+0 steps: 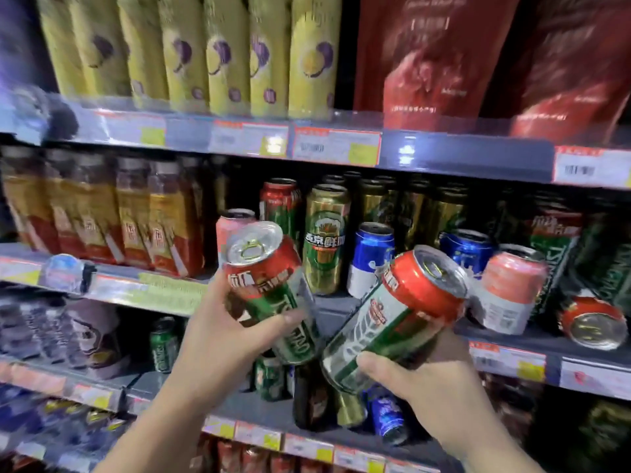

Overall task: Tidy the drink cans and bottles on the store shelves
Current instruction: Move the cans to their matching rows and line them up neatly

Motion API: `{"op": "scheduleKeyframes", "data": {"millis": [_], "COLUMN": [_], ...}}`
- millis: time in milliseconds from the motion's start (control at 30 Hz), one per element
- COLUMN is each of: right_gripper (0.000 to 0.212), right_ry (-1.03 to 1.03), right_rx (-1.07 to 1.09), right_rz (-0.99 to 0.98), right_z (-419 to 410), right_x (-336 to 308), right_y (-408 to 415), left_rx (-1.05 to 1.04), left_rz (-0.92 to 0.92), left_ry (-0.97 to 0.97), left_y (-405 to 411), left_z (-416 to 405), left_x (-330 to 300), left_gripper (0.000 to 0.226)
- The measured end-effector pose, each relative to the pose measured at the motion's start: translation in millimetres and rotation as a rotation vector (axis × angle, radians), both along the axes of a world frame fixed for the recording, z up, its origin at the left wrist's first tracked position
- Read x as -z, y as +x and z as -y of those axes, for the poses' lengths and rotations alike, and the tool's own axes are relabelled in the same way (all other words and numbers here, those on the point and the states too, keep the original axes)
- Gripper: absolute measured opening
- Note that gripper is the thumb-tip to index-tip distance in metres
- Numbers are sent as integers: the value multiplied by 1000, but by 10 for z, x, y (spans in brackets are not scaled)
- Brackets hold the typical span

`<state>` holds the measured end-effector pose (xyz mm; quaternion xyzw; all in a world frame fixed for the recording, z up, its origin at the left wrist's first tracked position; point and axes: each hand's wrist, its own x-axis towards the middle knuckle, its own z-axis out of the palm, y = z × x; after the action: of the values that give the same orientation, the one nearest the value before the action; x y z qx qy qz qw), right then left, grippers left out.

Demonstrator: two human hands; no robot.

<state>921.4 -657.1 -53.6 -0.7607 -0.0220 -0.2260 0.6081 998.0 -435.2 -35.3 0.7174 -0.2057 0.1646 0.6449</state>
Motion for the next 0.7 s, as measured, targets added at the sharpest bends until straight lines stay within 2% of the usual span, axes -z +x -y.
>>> {"op": "scheduleKeyframes", "data": {"millis": [67, 167, 333, 433, 700], "right_gripper": [59, 52, 51, 40, 47], "right_ry": [-52, 38, 33, -12, -109], "right_rx": [52, 73, 93, 134, 214], "right_rz": [24, 72, 75, 61, 86], "right_z": [-169, -180, -208, -188, -255], "right_x": [-123, -227, -347, -370, -374], "right_y": [86, 210, 350, 405, 532], "left_rx": [-52, -85, -117, -91, -106], "left_rz": [20, 64, 78, 47, 41], "left_ry": [-21, -49, -54, -9, 138], "left_y": [86, 252, 581, 792, 1153], "left_z": [-130, -205, -173, -122, 107], "left_x": [-176, -335, -310, -320, -343], "left_gripper": [53, 47, 45, 44, 41]}}
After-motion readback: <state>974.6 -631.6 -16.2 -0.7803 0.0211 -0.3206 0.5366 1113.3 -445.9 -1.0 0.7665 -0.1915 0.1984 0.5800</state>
